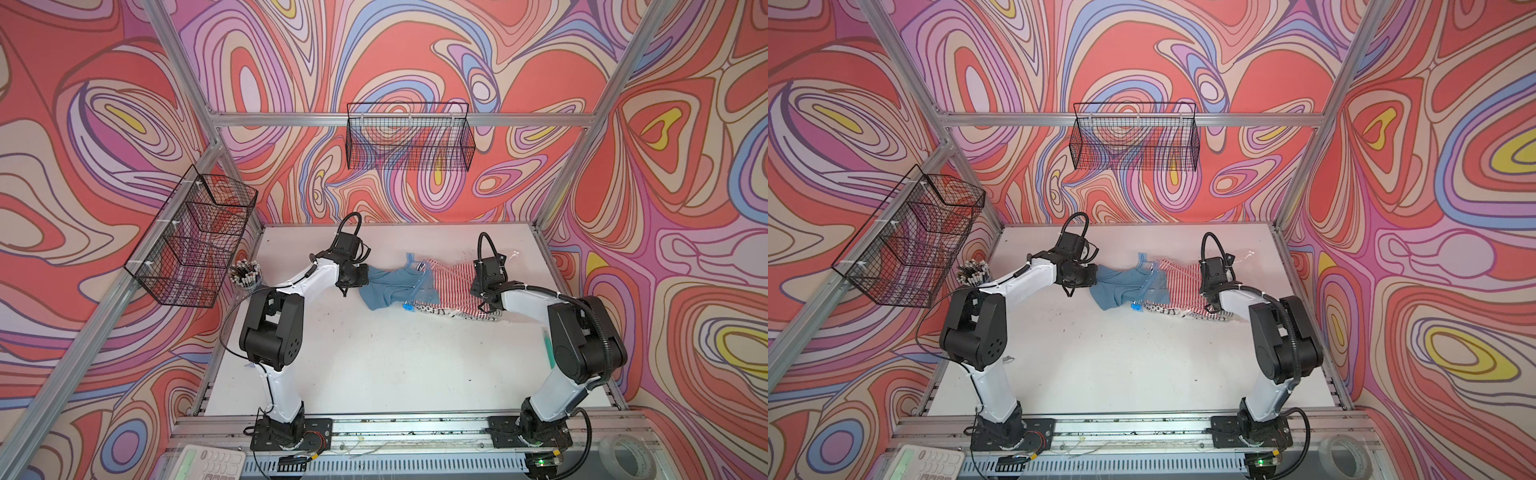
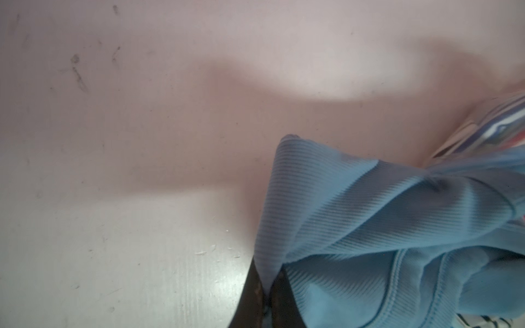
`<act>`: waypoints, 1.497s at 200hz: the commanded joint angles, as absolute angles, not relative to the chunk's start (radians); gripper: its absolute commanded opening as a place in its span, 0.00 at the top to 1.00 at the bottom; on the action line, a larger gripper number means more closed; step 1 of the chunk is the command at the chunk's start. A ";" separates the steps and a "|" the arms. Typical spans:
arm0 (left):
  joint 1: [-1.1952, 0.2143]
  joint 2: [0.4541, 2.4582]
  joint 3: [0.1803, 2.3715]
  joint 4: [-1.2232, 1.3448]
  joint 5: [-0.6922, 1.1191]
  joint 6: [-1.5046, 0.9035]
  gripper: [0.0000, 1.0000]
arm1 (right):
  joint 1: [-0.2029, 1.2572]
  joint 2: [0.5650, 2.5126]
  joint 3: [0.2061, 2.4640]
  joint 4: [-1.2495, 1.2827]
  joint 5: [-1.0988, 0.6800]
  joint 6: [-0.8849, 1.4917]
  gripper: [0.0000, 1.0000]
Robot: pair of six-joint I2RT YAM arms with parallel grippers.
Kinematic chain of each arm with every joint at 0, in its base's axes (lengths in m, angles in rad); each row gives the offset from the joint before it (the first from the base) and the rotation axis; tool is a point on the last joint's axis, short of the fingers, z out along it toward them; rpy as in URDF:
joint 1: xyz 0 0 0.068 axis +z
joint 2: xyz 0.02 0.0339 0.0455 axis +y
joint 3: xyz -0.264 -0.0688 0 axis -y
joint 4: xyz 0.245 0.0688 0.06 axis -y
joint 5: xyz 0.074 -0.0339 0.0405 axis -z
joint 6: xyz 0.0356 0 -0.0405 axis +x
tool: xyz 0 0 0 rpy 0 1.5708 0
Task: Take the tank top out of the vacuum bag
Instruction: Take out the tank top from the vacuum bag.
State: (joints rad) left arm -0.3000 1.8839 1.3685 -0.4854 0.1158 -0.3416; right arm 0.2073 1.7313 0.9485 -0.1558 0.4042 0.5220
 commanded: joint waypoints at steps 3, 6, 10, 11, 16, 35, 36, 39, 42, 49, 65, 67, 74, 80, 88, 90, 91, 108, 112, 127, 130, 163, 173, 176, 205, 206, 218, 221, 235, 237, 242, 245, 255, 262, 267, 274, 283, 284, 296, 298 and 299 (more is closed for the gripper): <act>-0.263 1.910 1.393 -0.572 0.005 -0.320 1.00 | 0.184 1.755 0.972 -0.209 0.464 0.504 0.99; -0.262 1.911 1.393 -0.576 -0.005 -0.320 1.00 | 0.184 1.755 0.972 -0.210 0.464 0.502 0.98; -0.262 1.913 1.394 -0.583 -0.022 -0.316 1.00 | 0.183 1.755 0.975 -0.210 0.465 0.501 0.99; -0.261 1.913 1.394 -0.584 -0.026 -0.314 1.00 | 0.183 1.755 0.975 -0.210 0.466 0.501 0.99; -0.261 1.917 1.398 -0.596 -0.050 -0.308 1.00 | 0.184 1.755 0.978 -0.210 0.467 0.499 0.98; -0.259 1.926 1.420 -0.640 -0.155 -0.285 1.00 | 0.181 1.755 0.988 -0.215 0.470 0.492 0.99; -0.259 1.927 1.421 -0.643 -0.161 -0.284 1.00 | 0.181 1.755 0.989 -0.215 0.469 0.492 0.99; -0.258 1.928 1.425 -0.649 -0.179 -0.281 1.00 | 0.181 1.755 0.991 -0.216 0.470 0.492 0.99; -0.258 1.928 1.428 -0.655 -0.196 -0.276 1.00 | 0.180 1.755 0.994 -0.218 0.470 0.491 0.99; -0.256 1.931 1.436 -0.666 -0.226 -0.268 1.00 | 0.181 1.755 0.998 -0.220 0.470 0.489 0.99; -0.249 1.939 1.457 -0.687 -0.272 -0.256 1.00 | 0.181 1.755 1.013 -0.226 0.470 0.484 0.99; -0.249 1.940 1.462 -0.688 -0.276 -0.255 1.00 | 0.180 1.755 1.015 -0.227 0.470 0.483 0.99; -0.250 1.946 1.474 -0.695 -0.291 -0.253 1.00 | 0.181 1.756 1.020 -0.230 0.472 0.482 0.98; -0.250 1.951 1.485 -0.700 -0.299 -0.249 1.00 | 0.179 1.755 1.023 -0.232 0.474 0.482 0.99; -0.249 1.959 1.502 -0.708 -0.312 -0.246 1.00 | 0.180 1.756 1.027 -0.234 0.475 0.480 0.99; -0.250 1.962 1.507 -0.711 -0.316 -0.244 1.00 | 0.180 1.755 1.028 -0.235 0.475 0.480 0.99; -0.249 1.964 1.509 -0.713 -0.319 -0.243 1.00 | 0.180 1.756 1.028 -0.236 0.476 0.480 0.99; -0.250 1.988 1.551 -0.735 -0.368 -0.225 1.00 | 0.180 1.755 1.030 -0.239 0.481 0.481 0.99; -0.248 1.996 1.561 -0.743 -0.382 -0.222 1.00 | 0.180 1.755 1.031 -0.239 0.482 0.479 0.99; -0.247 2.019 1.604 -0.771 -0.411 -0.206 1.00 | 0.181 1.748 1.029 -0.240 0.482 0.474 0.97; -0.247 2.022 1.611 -0.778 -0.412 -0.202 1.00 | 0.179 1.746 1.029 -0.242 0.481 0.472 0.97; -0.247 1.946 1.579 -0.752 -0.416 -0.225 0.31 | 0.181 1.718 1.028 -0.237 0.447 0.443 0.81; -0.248 1.889 1.542 -0.723 -0.425 -0.241 0.16 | 0.180 1.708 1.029 -0.231 0.428 0.429 0.71; -0.248 1.871 1.530 -0.711 -0.426 -0.245 0.12 | 0.180 1.706 1.030 -0.230 0.423 0.426 0.68; -0.249 1.705 1.445 -0.631 -0.354 -0.269 0.00 | 0.180 1.681 1.051 -0.232 0.376 0.401 0.36; -0.249 1.700 1.443 -0.629 -0.347 -0.269 0.00 | 0.180 1.680 1.052 -0.233 0.374 0.400 0.36; -0.253 1.646 1.417 -0.608 -0.273 -0.284 0.00 | 0.181 1.666 1.059 -0.236 0.360 0.398 0.26; -0.254 1.634 1.412 -0.603 -0.251 -0.288 0.00 | 0.182 1.662 1.061 -0.236 0.354 0.395 0.23; -0.264 1.583 1.376 -0.574 -0.136 -0.305 0.00 | 0.197 1.639 1.070 -0.245 0.342 0.389 0.12; -0.265 1.576 1.370 -0.568 -0.118 -0.307 0.00 | 0.199 1.636 1.072 -0.247 0.343 0.388 0.10; -0.271 1.559 1.354 -0.550 -0.072 -0.312 0.00 | 0.210 1.626 1.075 -0.248 0.345 0.384 0.08; -0.274 1.550 1.340 -0.537 -0.047 -0.316 0.00 | 0.215 1.619 1.077 -0.251 0.345 0.382 0.07; -0.286 1.521 1.296 -0.494 0.020 -0.333 0.00 | 0.234 1.603 1.088 -0.264 0.348 0.384 0.02; -0.295 1.505 1.266 -0.467 0.051 -0.348 0.00 | 0.243 1.593 1.093 -0.274 0.345 0.386 0.02; -0.302 1.494 1.246 -0.449 0.070 -0.354 0.00 | 0.253 1.586 1.097 -0.280 0.343 0.392 0.02; -0.305 1.483 1.220 -0.429 0.101 -0.365 0.00 | 0.264 1.577 1.102 -0.291 0.345 0.400 0.02; -0.308 1.472 1.190 -0.411 0.132 -0.379 0.00 | 0.289 1.565 1.108 -0.306 0.356 0.409 0.02; -0.308 1.471 1.186 -0.409 0.134 -0.381 0.00 | 0.292 1.563 1.108 -0.308 0.357 0.409 0.02; -0.307 1.453 1.143 -0.379 0.150 -0.399 0.00 | 0.339 1.549 1.118 -0.333 0.380 0.425 0.02; -0.307 1.450 1.134 -0.372 0.151 -0.402 0.00 | 0.347 1.548 1.119 -0.336 0.381 0.427 0.02; -0.307 1.448 1.129 -0.370 0.151 -0.404 0.00 | 0.351 1.548 1.119 -0.337 0.381 0.427 0.02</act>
State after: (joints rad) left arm -0.3080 1.4765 1.2030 -0.4530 0.0326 -0.3462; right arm 0.2817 1.5822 1.0927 -0.2710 0.3527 0.4019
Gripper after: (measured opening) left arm 0.999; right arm 0.982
